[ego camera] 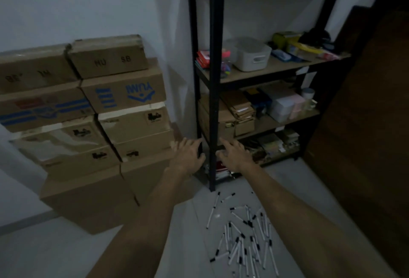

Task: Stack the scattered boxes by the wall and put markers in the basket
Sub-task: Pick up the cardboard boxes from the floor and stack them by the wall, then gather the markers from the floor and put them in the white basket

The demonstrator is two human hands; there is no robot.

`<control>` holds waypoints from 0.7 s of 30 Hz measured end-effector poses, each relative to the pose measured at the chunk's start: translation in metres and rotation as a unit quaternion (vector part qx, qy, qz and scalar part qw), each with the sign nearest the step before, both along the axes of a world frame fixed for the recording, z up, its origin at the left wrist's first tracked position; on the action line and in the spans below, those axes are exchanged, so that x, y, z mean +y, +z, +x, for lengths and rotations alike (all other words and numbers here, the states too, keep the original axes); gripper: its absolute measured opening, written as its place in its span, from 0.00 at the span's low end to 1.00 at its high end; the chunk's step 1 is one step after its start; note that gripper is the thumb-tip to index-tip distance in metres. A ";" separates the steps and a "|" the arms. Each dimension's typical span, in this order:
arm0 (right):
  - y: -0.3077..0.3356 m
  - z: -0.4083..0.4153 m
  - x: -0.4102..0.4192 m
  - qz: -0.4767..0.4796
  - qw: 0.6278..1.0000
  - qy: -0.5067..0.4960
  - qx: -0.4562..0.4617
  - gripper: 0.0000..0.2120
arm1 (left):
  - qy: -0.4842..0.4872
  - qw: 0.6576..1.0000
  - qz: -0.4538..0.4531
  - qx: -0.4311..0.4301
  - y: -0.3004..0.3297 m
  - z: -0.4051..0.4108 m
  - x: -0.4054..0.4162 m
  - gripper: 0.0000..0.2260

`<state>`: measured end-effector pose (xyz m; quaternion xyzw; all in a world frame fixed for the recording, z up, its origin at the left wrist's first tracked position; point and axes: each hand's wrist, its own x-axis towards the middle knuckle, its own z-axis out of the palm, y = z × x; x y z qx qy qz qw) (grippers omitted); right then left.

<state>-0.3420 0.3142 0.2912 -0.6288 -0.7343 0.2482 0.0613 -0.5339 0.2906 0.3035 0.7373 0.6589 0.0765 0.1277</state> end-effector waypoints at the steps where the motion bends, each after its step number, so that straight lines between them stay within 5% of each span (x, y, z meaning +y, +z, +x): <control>1: -0.009 0.015 -0.007 -0.009 1.000 -0.003 0.004 0.30 | -0.004 1.000 -0.010 0.004 -0.008 0.012 -0.006 0.26; 12: -0.091 0.238 -0.071 -0.099 0.994 -0.023 -0.050 0.32 | 0.025 0.994 -0.108 0.007 -0.097 0.204 -0.080 0.25; 21: -0.132 0.320 -0.088 -0.155 0.987 -0.012 -0.027 0.31 | 0.069 0.992 -0.108 -0.002 -0.139 0.287 -0.116 0.26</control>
